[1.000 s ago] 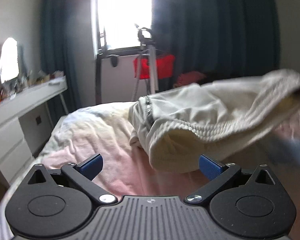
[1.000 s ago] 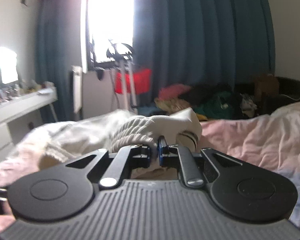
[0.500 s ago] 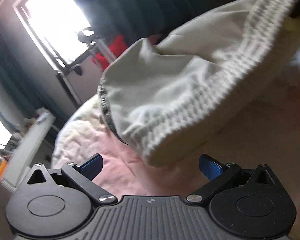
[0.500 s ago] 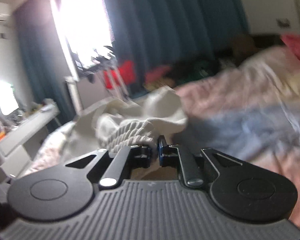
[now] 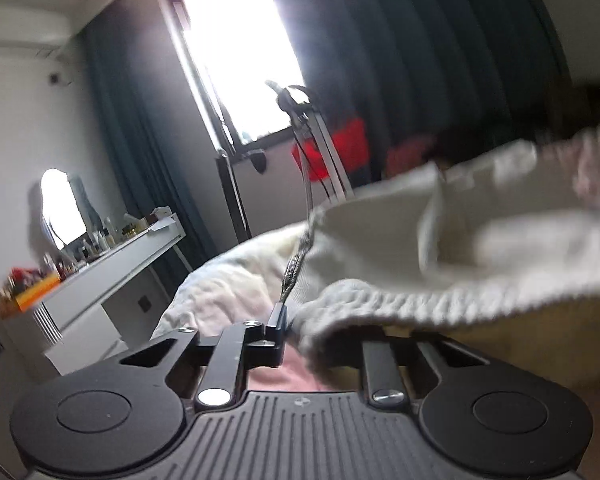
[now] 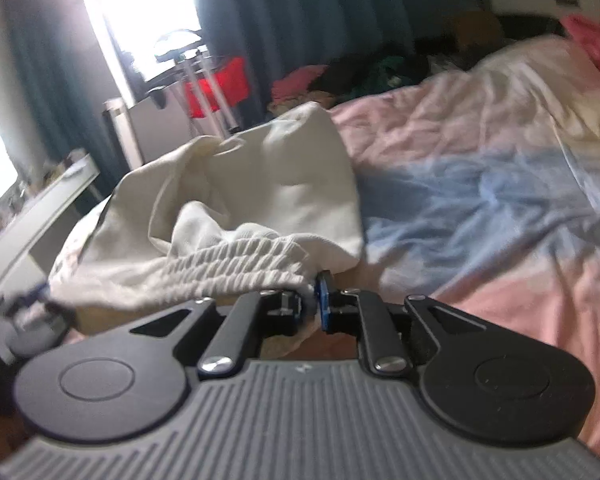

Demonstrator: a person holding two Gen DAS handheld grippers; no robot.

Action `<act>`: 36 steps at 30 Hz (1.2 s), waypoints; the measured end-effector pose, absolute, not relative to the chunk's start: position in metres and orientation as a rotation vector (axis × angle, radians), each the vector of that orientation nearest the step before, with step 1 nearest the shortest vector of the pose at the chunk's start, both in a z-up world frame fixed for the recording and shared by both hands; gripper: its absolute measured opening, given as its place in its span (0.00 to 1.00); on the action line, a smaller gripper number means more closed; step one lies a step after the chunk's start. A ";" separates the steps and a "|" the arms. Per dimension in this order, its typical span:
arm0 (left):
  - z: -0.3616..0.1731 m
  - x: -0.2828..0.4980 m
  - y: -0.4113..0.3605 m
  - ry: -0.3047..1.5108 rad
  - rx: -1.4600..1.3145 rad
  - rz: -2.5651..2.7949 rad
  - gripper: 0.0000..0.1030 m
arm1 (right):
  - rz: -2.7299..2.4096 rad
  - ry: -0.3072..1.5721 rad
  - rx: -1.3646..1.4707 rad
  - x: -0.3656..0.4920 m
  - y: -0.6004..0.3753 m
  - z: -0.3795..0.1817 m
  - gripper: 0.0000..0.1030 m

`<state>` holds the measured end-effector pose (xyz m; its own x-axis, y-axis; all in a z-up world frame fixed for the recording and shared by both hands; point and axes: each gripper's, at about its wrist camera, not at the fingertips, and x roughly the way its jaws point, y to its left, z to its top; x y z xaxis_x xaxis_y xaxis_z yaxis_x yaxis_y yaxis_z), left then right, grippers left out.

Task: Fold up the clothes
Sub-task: 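Grasp the other ribbed cuff with the left gripper while the right gripper holds its cuff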

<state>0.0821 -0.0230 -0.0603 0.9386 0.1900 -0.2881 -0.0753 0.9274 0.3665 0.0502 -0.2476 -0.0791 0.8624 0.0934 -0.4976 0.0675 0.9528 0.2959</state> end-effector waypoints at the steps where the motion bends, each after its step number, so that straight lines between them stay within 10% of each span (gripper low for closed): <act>1: -0.052 0.081 -0.010 0.361 0.304 0.115 0.15 | 0.039 0.537 0.278 0.050 -0.241 -0.078 0.14; 12: -0.060 0.101 0.049 0.772 0.185 0.039 0.22 | 0.150 0.762 0.168 0.053 -0.212 -0.098 0.25; 15: -0.059 0.094 0.059 0.839 0.103 -0.004 0.39 | 0.165 0.753 0.287 0.047 -0.226 -0.096 0.32; 20: -0.054 0.076 0.082 0.883 -0.035 -0.063 0.78 | 0.194 0.730 0.507 0.037 -0.250 -0.093 0.84; 36: -0.099 0.138 0.121 1.010 -0.446 -0.041 0.84 | 0.161 0.867 0.870 0.080 -0.268 -0.145 0.83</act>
<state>0.1379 0.1208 -0.0994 0.5394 -0.2364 -0.8082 -0.1702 0.9094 -0.3796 0.0796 -0.2681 -0.1451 0.6584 0.4544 -0.6000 0.2086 0.6559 0.7255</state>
